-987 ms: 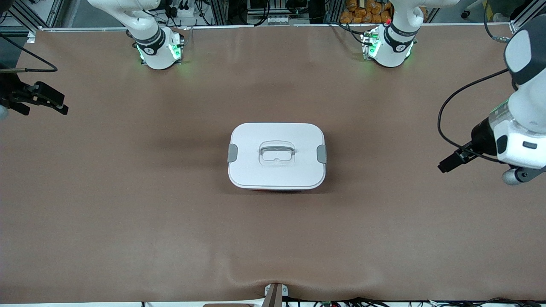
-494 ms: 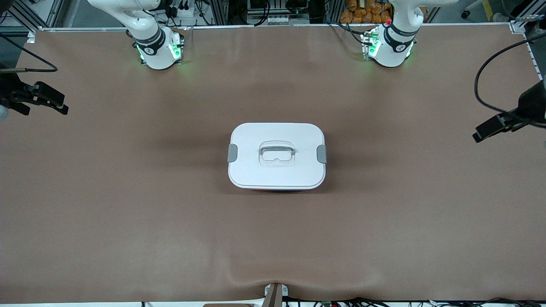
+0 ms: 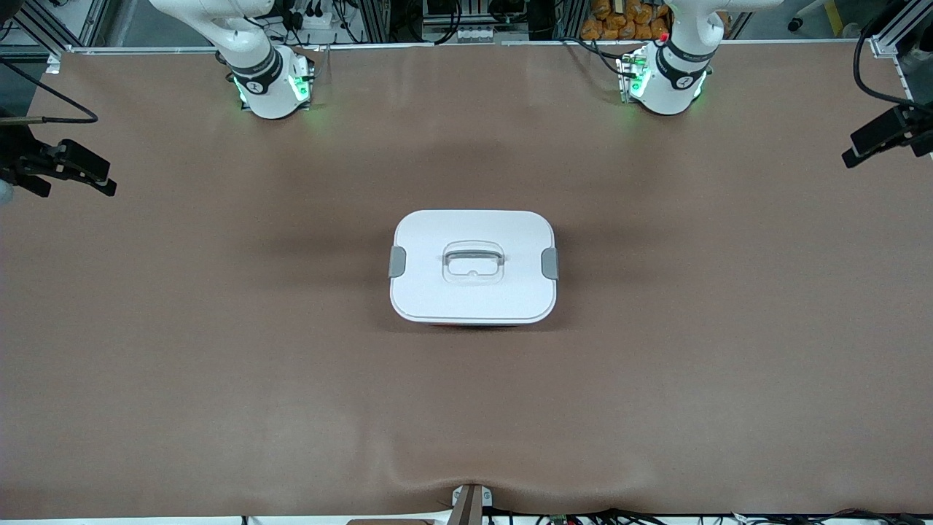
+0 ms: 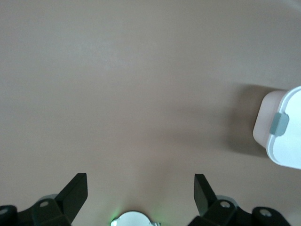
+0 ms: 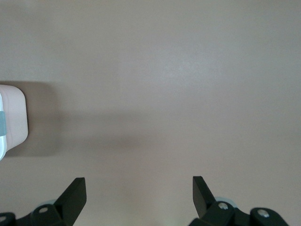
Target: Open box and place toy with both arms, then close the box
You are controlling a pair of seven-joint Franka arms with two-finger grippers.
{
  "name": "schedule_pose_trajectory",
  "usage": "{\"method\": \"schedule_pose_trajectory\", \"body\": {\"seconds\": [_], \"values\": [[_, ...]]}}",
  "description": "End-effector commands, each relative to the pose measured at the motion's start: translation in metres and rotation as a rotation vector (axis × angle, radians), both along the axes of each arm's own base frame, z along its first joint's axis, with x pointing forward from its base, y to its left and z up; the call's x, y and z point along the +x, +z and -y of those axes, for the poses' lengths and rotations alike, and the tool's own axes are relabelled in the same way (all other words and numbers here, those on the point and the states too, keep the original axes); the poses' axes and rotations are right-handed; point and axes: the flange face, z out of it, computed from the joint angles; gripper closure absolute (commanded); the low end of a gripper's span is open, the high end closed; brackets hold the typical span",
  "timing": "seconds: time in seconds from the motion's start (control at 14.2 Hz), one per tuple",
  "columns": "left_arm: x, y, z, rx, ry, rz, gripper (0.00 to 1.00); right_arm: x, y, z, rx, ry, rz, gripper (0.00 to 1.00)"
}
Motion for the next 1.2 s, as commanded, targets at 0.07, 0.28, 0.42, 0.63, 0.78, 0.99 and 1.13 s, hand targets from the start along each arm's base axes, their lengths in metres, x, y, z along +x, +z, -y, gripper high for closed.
{"method": "schedule_pose_trajectory", "body": {"seconds": [0.07, 0.28, 0.42, 0.63, 0.78, 0.99, 1.13], "values": [[-0.018, 0.008, -0.007, -0.012, -0.095, -0.012, 0.00, -0.009, 0.004, 0.002, 0.006, -0.013, -0.001, 0.00], [0.002, -0.006, -0.013, 0.021, -0.169, 0.016, 0.00, -0.009, 0.004, 0.002, 0.006, -0.013, -0.001, 0.00], [0.007, -0.010, -0.010, 0.039, -0.204, 0.020, 0.00, -0.009, 0.003, 0.002, 0.006, -0.013, -0.003, 0.00], [0.008, -0.017, -0.007, 0.033, -0.222, 0.006, 0.00, -0.009, 0.004, 0.001, 0.006, -0.012, -0.001, 0.00], [0.010, -0.021, -0.007, 0.035, -0.224, -0.002, 0.00, -0.008, 0.007, 0.002, 0.006, -0.015, 0.005, 0.00], [0.012, -0.023, -0.004, 0.023, -0.229, -0.003, 0.00, -0.008, 0.007, 0.003, 0.006, -0.015, 0.005, 0.00], [0.013, -0.023, -0.004, 0.022, -0.229, -0.002, 0.00, -0.008, 0.007, 0.002, 0.006, -0.013, 0.005, 0.00]]}}
